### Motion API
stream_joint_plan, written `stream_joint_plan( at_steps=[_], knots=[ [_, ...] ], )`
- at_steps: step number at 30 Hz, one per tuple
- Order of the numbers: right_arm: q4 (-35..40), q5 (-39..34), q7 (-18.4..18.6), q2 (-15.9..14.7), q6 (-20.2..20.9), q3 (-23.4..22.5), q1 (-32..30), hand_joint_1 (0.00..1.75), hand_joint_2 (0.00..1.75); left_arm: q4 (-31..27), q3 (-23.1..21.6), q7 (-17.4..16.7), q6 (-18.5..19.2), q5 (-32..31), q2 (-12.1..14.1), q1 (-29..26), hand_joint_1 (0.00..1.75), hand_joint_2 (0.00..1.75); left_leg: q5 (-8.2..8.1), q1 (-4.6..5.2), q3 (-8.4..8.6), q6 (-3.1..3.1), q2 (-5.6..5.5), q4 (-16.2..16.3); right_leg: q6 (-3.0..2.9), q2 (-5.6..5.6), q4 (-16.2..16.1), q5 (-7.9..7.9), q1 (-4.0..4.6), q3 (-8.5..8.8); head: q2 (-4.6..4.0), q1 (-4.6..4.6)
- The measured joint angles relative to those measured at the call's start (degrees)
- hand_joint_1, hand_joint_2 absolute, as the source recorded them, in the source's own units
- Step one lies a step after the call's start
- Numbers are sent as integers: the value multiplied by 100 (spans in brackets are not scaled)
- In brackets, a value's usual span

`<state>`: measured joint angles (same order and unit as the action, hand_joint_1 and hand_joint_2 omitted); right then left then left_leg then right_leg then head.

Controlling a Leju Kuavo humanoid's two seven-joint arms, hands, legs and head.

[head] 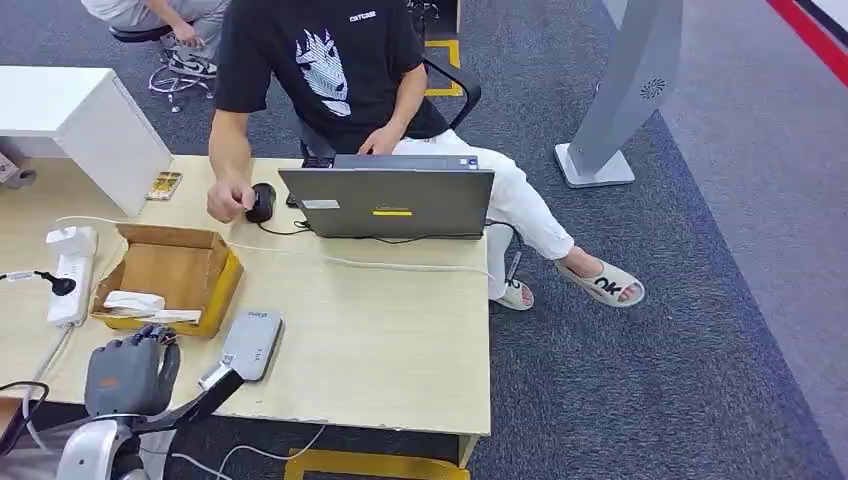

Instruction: Pass the card to the sensor for recognition and then transmit it.

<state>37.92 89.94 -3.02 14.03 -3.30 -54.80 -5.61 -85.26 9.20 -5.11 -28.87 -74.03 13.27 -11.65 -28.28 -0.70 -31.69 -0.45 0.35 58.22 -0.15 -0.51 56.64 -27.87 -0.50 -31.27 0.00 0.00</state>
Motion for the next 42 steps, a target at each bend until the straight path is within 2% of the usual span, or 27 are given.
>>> stream_joint_plan(
  at_steps=[14, 34, 36, 37, 41, 42],
  knots=[
    [-361, 0, 15, -72, -186, 269, 61, 0, 175, 201, -697, -120, 4, -295, 94, 399, 171, 175, 0, 1, 0, 0, 1, 1, 0, 1, 0, 1, 0, 2, 0, 0],
    [-527, 0, 39, -92, -271, 330, 85, 0, 175, 350, -863, -188, 4, -310, 142, 486, 169, 175, 0, 0, -1, 0, 0, 0, 0, 1, 0, 1, 0, 1, 0, 0],
    [-551, 0, 39, -96, -302, 343, 94, 0, 175, 394, -909, -201, 6, -308, 142, 527, 162, 175, 0, 0, -1, 0, 0, 0, 0, 1, 0, 1, 0, 1, 0, 0],
    [-564, 0, 41, -98, -319, 350, 100, 0, 175, 417, -924, -208, 11, -306, 142, 549, 168, 175, 0, 0, 0, 0, 1, 0, 0, 1, 0, 1, 0, 1, 0, 0],
    [-625, -7, 50, -109, -402, 354, 135, 0, 175, 516, -975, -271, 151, -174, 142, 623, 161, 175, 0, 0, 0, 0, 1, 0, 0, 1, 0, 1, 0, 1, 0, 0],
    [-647, -13, 65, -114, -426, 354, 143, 0, 175, 555, -986, -215, 357, 94, 140, 646, 159, 175, 0, 0, 0, 0, 1, 0, 0, 1, 0, 1, 0, 1, 0, 0]
  ],
)
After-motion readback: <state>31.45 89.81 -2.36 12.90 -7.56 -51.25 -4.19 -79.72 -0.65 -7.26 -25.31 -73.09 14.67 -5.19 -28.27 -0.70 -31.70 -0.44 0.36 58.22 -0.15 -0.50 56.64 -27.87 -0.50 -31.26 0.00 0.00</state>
